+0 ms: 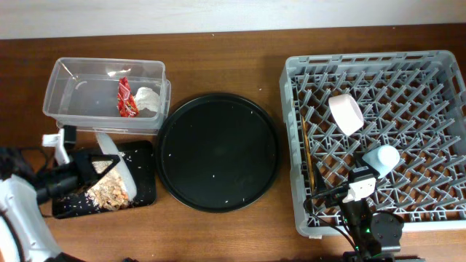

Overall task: Sort waste into correct bins and load items into the dishwasher rack
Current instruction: 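Carry the plate over the black tray and tip the food scraps out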

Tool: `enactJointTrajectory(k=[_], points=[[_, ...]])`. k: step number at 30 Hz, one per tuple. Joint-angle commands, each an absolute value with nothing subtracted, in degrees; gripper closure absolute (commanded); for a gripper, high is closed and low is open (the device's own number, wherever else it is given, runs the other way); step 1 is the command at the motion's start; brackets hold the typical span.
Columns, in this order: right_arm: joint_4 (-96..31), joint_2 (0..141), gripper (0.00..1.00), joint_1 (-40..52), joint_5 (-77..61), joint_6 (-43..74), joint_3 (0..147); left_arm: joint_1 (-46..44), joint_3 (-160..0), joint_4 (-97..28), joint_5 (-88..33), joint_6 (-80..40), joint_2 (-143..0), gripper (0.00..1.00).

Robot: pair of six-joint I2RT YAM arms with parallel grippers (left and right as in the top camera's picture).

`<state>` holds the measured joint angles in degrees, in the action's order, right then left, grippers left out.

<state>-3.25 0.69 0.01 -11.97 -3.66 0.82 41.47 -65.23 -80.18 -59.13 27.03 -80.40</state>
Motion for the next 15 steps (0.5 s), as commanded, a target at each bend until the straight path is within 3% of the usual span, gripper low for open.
enactJointTrajectory(k=[1,7,15], points=[[-3.18,0.32,0.02,-0.40,-12.45,-3.84,0.32,45.76,-65.08,-83.29,-69.36,37.71,-77.49,1.00],[-3.18,0.32,0.02,-0.40,-12.45,-3.84,0.32,53.71,-62.92,-86.74,-72.58,43.86,-77.38,1.00],[-3.18,0.32,0.02,-0.40,-12.45,-3.84,0.32,54.28,-61.25,-85.36,-73.87,44.88,-77.38,1.00]])
